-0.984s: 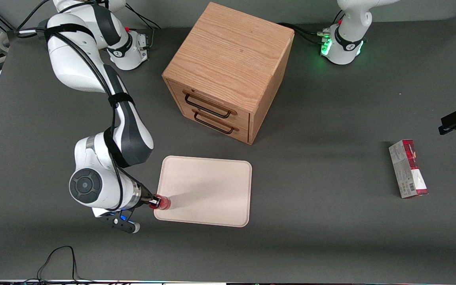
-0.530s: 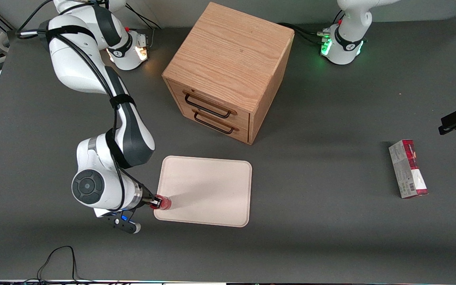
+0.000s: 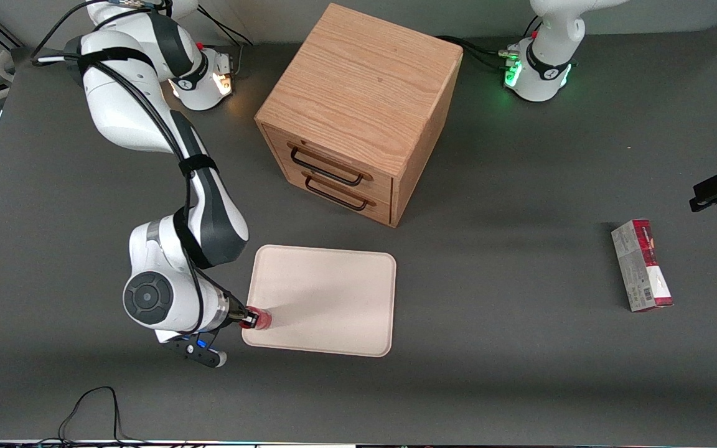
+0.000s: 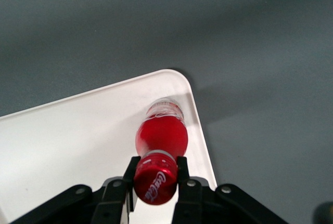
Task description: Place coke bottle on tray
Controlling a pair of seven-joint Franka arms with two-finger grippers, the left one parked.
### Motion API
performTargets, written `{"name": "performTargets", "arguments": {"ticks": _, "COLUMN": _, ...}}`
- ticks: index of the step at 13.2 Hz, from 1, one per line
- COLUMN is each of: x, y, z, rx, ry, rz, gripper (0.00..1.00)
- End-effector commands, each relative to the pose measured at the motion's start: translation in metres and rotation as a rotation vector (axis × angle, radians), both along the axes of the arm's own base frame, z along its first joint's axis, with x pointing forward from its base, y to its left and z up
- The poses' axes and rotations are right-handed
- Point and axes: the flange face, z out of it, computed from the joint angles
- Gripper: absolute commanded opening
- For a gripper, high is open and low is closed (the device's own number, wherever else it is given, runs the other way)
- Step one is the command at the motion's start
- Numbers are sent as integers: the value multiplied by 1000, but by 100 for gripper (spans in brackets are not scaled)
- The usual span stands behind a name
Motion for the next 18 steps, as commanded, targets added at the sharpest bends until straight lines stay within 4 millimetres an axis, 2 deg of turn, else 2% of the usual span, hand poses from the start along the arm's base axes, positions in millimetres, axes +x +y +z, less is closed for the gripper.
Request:
{"name": "performTargets", "arguments": {"ticks": 1, "x": 2, "y": 6, "z": 10, "rx": 9, "ry": -22, "rz": -21, "gripper": 0}}
{"name": "performTargets", "arguments": {"ticks": 2, "x": 2, "y": 6, "z": 10, "rx": 8, "ry": -21, "rz": -19, "gripper": 69}}
{"name": "performTargets", "arguments": {"ticks": 3, "x": 2, "y": 5, "z": 9, "rx": 8, "ry": -19, "rz": -19, "gripper": 100}}
{"name": "performTargets", "arguments": {"ticks": 15, "x": 1, "y": 10, "z": 11, "rx": 6, "ry": -22, "rz": -45, "gripper": 100}}
{"name": "performTargets", "arguments": {"ticks": 18, "x": 1, "y": 5, "z": 23, "rx": 7, "ry": -25, "rz": -42, "gripper": 100}}
